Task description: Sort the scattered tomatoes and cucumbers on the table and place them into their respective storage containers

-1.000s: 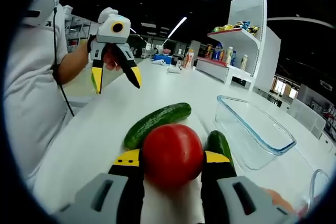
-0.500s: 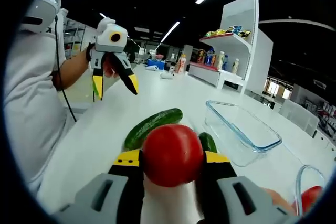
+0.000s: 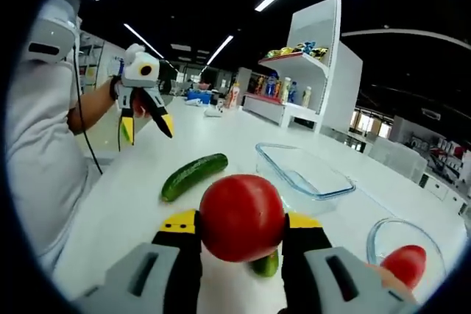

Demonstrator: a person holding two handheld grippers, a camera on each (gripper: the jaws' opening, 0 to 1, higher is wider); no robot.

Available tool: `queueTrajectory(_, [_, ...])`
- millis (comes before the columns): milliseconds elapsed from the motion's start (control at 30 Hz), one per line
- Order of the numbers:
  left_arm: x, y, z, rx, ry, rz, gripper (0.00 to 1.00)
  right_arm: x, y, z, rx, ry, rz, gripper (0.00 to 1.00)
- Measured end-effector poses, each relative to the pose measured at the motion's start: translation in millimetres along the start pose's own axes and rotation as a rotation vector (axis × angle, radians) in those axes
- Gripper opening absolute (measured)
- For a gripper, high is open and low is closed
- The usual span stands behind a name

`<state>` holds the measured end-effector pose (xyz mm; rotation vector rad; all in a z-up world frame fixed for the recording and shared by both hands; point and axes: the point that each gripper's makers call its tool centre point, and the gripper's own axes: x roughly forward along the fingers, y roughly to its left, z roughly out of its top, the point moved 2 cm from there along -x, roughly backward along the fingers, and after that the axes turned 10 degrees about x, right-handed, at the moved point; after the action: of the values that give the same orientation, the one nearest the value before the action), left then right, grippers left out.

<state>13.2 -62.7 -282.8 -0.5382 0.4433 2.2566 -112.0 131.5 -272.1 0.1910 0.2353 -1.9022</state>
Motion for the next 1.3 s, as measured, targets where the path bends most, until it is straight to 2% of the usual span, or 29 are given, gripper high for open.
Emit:
queueTrajectory(200, [-3.4, 2.0, 0.2, 0.001, -0.002, 0.010, 0.49, -24.2, -16.5, 4.1, 0.001, -0.022, -0.063, 0.40])
queueTrajectory(333, [-3.1, 1.4, -0.1, 0.003, 0.001, 0.010, 0.49, -35.2, -25.2, 7.9, -0.001, -0.030, -0.107, 0.40])
queueTrajectory(367, [-3.0, 1.0, 0.4, 0.003, 0.000, 0.009, 0.49, -38.4, -30.6, 9.2, -0.003, -0.033, -0.142, 0.40])
queueTrajectory(533, [-2.8, -0.5, 1.6, 0.007, -0.002, 0.007, 0.49, -48.3, -37.7, 9.1, 0.013, -0.038, -0.164, 0.40])
queueTrajectory(600, [-2.8, -0.5, 1.6, 0.009, 0.002, 0.006, 0.49, -52.5, -43.5, 8.8, 0.019, -0.044, -0.199, 0.40])
queueTrajectory(700, [-2.7, 1.1, 2.8, 0.010, 0.001, 0.008, 0.49, -58.3, -52.0, 11.5, 0.064, -0.079, -0.243, 0.40])
queueTrajectory(800, [-0.5, 1.7, 4.2, 0.009, -0.002, 0.005, 0.49, -64.6, -59.4, 15.8, 0.149, -0.149, -0.276, 0.40])
queueTrajectory(967, [1.9, 0.5, 5.6, 0.014, -0.004, -0.006, 0.49, -79.3, -81.5, 10.9, 0.232, -0.171, -0.389, 0.41])
queueTrajectory(1033, [2.8, 1.1, 4.9, 0.015, -0.002, -0.009, 0.49, -94.6, -97.6, 8.5, 0.288, -0.188, -0.410, 0.41])
queueTrajectory(1133, [4.8, 4.2, 1.9, 0.006, 0.006, -0.006, 0.49, -101.9, -107.8, 5.6, 0.314, -0.184, -0.453, 0.41])
queueTrajectory(1300, [6.2, 4.3, 3.6, 0.004, 0.001, -0.011, 0.49, -105.8, -121.1, -2.2, 0.348, -0.135, -0.532, 0.41])
